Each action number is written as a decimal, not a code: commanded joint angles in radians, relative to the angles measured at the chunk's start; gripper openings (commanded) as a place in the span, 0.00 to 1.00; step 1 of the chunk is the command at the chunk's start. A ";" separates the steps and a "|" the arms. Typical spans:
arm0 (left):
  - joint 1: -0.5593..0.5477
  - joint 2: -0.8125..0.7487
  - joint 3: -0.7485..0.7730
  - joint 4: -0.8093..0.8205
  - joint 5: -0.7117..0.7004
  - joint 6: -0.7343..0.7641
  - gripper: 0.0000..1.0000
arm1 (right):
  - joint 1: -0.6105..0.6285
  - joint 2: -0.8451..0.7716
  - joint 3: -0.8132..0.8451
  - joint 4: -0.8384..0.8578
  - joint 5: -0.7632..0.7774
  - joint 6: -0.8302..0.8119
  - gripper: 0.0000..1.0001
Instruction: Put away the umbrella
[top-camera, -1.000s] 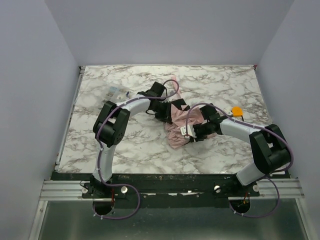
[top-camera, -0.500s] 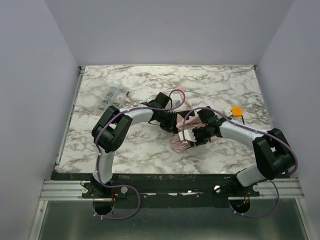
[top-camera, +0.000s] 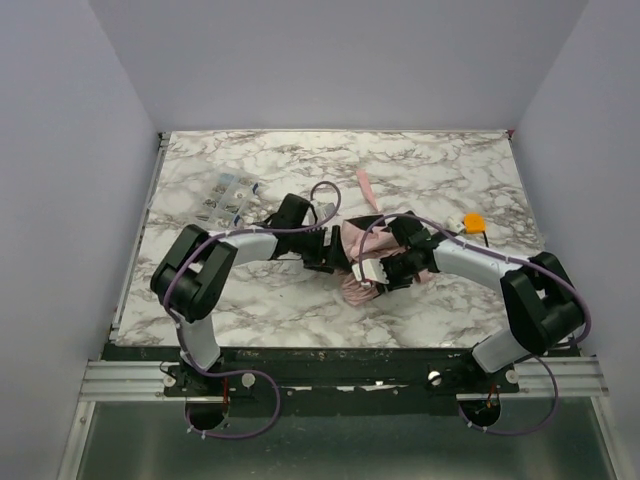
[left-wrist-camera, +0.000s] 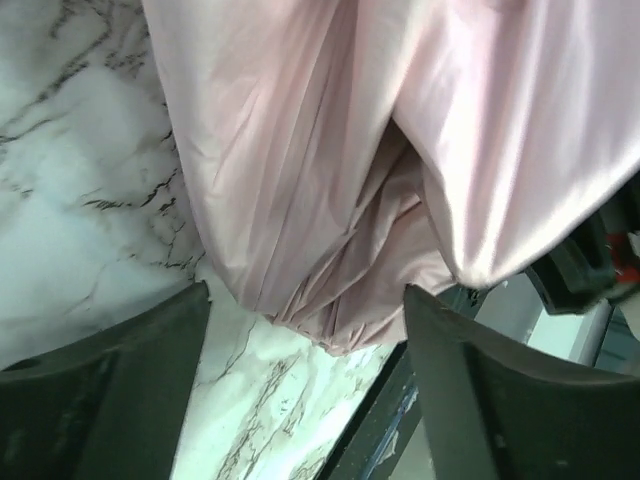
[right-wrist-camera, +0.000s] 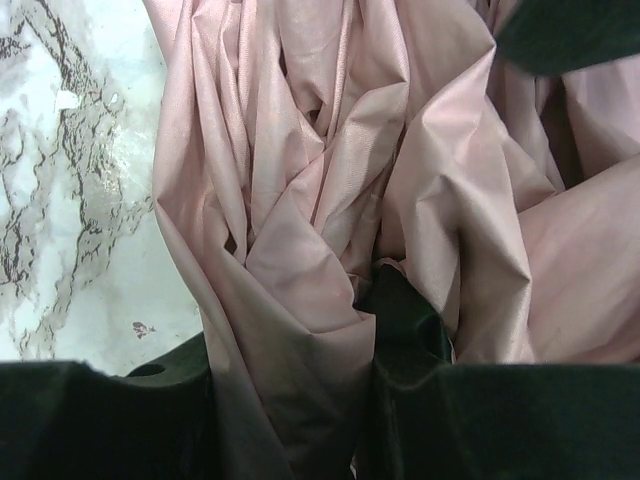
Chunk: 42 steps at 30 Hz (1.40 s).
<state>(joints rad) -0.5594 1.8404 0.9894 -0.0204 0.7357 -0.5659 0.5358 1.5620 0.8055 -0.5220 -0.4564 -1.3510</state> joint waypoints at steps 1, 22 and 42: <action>0.057 -0.137 -0.072 0.148 0.059 -0.043 0.97 | 0.030 0.110 -0.073 -0.063 0.059 -0.016 0.25; 0.015 0.091 0.311 -0.012 0.076 -0.018 0.48 | 0.030 0.113 -0.061 -0.059 0.033 0.002 0.25; -0.103 0.190 0.128 -0.122 -0.007 0.082 0.14 | 0.030 0.160 0.015 -0.132 -0.028 0.036 0.24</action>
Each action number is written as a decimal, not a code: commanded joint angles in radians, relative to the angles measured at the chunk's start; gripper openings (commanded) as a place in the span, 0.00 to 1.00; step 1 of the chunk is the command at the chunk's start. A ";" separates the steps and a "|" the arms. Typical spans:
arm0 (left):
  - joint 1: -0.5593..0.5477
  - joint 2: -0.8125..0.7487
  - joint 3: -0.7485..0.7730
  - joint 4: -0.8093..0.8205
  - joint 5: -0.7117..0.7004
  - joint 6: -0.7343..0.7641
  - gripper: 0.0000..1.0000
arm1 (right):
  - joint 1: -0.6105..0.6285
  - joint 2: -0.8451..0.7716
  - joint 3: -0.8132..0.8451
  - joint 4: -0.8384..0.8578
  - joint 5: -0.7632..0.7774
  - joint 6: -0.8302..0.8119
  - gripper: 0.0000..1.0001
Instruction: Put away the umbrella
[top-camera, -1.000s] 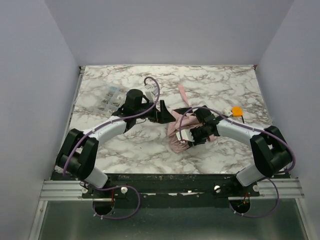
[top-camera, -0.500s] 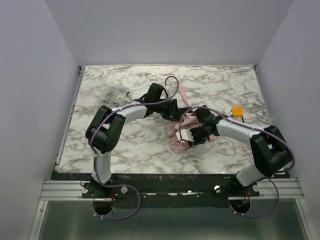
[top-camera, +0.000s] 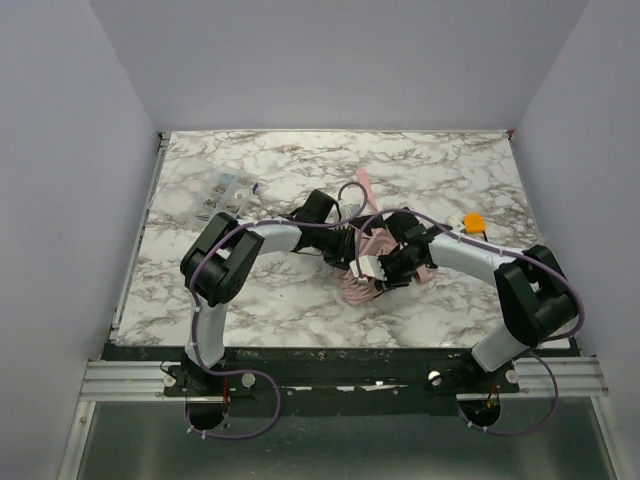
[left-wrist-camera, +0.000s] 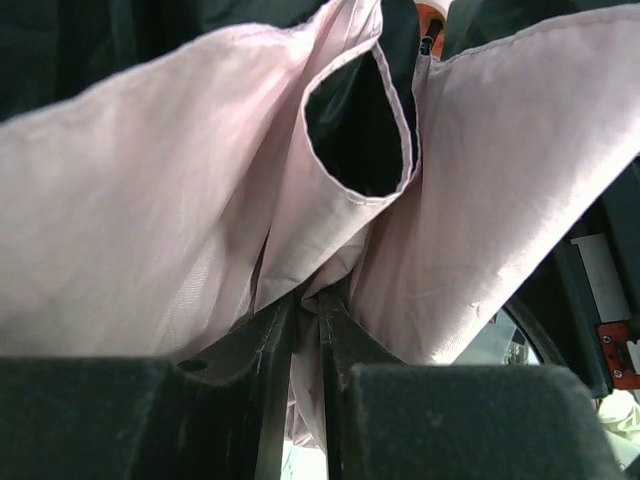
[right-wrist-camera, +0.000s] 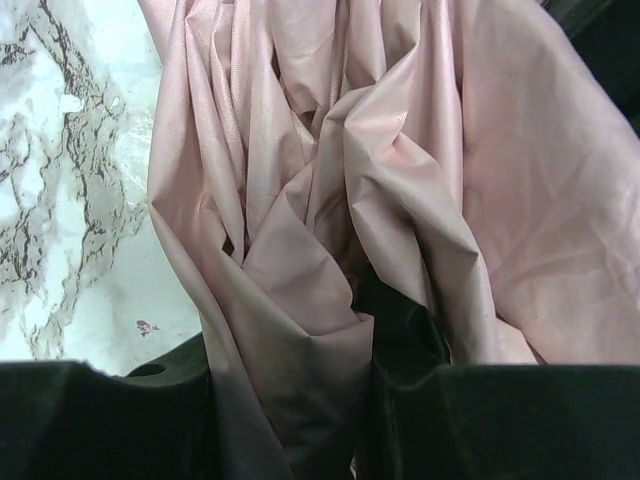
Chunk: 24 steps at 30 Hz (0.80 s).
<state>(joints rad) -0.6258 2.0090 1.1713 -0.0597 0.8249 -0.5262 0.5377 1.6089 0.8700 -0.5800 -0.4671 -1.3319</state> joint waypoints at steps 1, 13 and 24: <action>-0.036 0.005 -0.067 -0.070 -0.114 0.036 0.14 | 0.028 0.116 -0.046 -0.081 -0.023 0.019 0.24; 0.037 -0.324 -0.232 0.293 -0.114 -0.178 0.39 | 0.027 0.117 -0.058 -0.106 0.004 -0.009 0.24; 0.119 -0.423 -0.183 0.135 -0.363 -0.030 0.86 | 0.027 0.100 -0.077 -0.115 0.003 -0.055 0.24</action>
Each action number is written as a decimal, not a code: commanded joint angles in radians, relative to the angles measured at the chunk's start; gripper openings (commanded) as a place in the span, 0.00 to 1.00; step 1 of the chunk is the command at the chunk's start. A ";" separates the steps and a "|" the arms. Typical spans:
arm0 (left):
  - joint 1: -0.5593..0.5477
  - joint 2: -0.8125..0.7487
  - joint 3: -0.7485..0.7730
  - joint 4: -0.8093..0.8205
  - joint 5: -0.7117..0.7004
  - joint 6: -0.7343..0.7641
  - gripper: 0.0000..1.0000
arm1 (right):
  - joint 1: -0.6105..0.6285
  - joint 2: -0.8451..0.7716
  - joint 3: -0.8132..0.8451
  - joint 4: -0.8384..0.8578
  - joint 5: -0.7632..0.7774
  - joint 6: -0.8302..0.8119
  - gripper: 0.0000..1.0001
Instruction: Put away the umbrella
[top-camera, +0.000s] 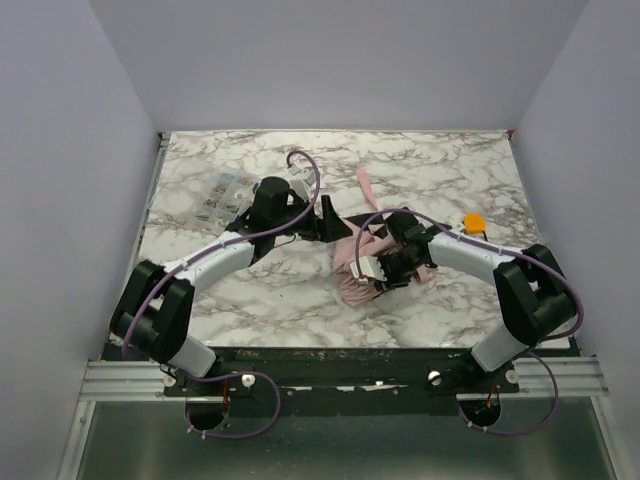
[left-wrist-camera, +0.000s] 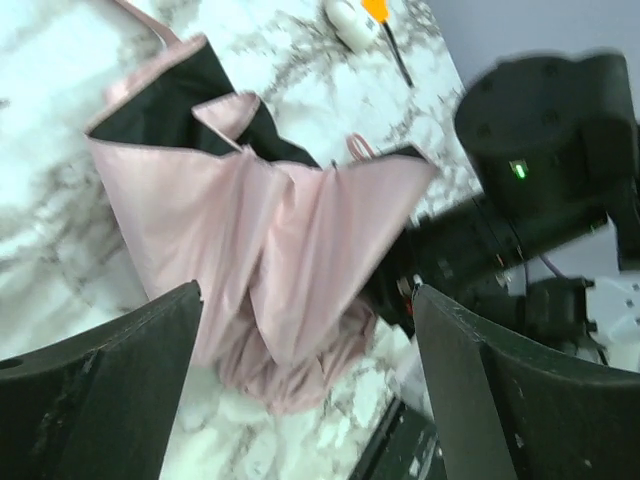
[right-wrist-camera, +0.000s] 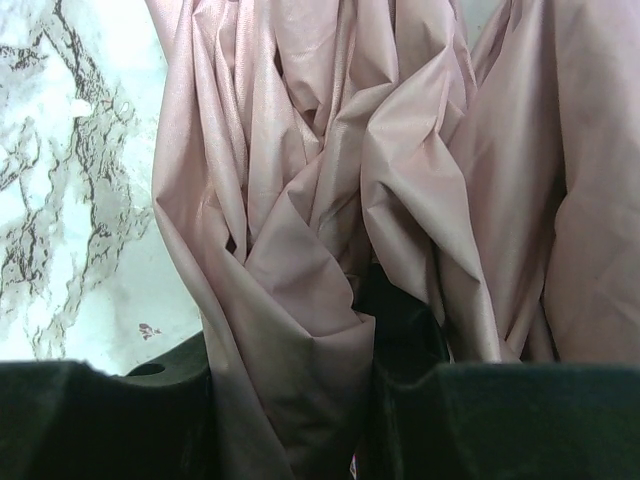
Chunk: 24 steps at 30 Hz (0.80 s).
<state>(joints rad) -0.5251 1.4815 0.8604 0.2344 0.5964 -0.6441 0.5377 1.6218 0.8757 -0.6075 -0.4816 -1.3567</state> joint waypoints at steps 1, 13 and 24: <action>0.023 0.172 0.209 -0.225 -0.136 0.098 0.85 | 0.027 0.092 -0.078 -0.089 0.014 -0.029 0.24; -0.019 0.426 0.378 -0.375 -0.210 -0.066 0.66 | 0.020 0.023 -0.126 -0.095 -0.030 -0.070 0.25; -0.014 0.426 0.241 -0.086 -0.125 -0.133 0.66 | 0.021 -0.011 -0.176 -0.092 0.003 -0.206 0.27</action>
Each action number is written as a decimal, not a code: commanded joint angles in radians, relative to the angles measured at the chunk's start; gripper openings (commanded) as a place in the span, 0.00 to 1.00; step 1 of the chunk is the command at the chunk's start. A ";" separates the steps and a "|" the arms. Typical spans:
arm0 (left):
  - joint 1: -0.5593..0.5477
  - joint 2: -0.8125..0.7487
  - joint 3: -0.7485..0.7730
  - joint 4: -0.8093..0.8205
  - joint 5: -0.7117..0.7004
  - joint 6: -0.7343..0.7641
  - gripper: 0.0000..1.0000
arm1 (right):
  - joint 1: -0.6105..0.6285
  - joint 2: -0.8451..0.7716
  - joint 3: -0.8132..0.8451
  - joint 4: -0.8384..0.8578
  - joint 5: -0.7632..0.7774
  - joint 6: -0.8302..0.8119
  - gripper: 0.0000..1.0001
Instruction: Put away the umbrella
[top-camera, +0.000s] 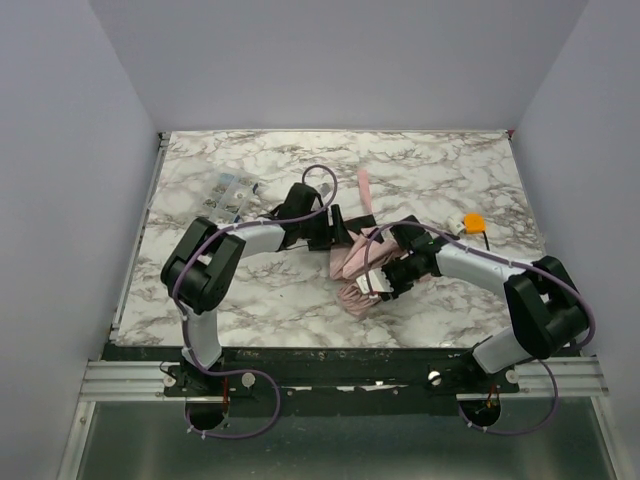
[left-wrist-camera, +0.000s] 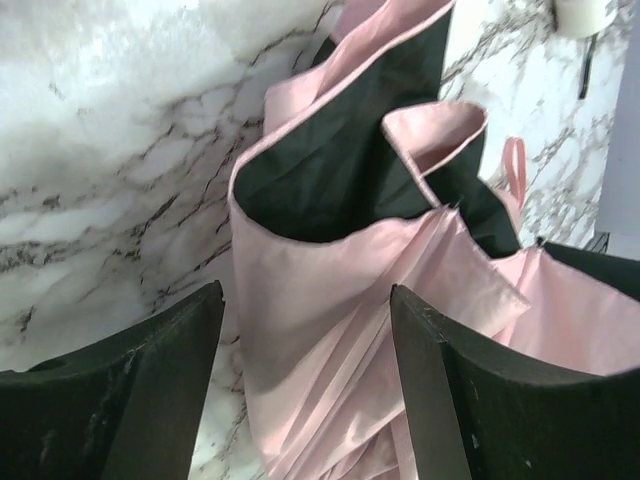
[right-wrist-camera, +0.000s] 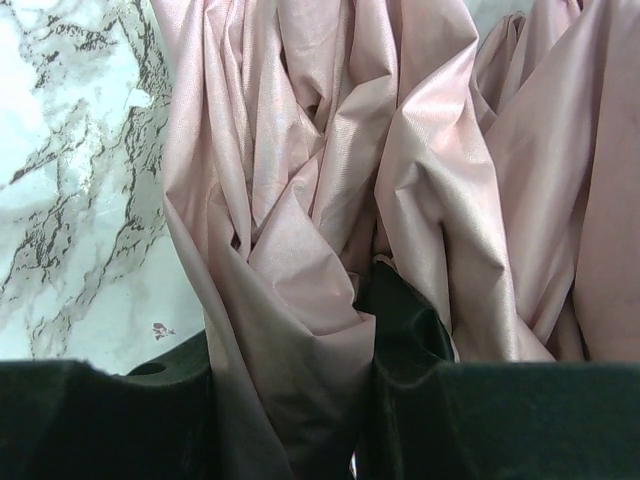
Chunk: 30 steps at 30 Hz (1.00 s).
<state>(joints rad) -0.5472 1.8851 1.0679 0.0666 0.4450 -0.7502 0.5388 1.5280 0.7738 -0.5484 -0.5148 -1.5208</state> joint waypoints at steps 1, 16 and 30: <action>0.011 0.034 0.047 0.085 0.039 -0.030 0.66 | 0.020 0.089 -0.071 -0.158 0.040 -0.041 0.27; -0.073 0.164 0.172 -0.076 0.283 0.071 0.05 | 0.020 0.123 0.022 -0.229 -0.023 0.091 0.25; -0.312 0.239 0.124 -0.060 0.335 0.010 0.03 | 0.021 0.077 0.075 -0.219 -0.098 0.221 0.22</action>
<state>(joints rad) -0.7601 2.0838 1.2358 0.0322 0.6678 -0.6926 0.5423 1.5764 0.8612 -0.7586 -0.5873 -1.3537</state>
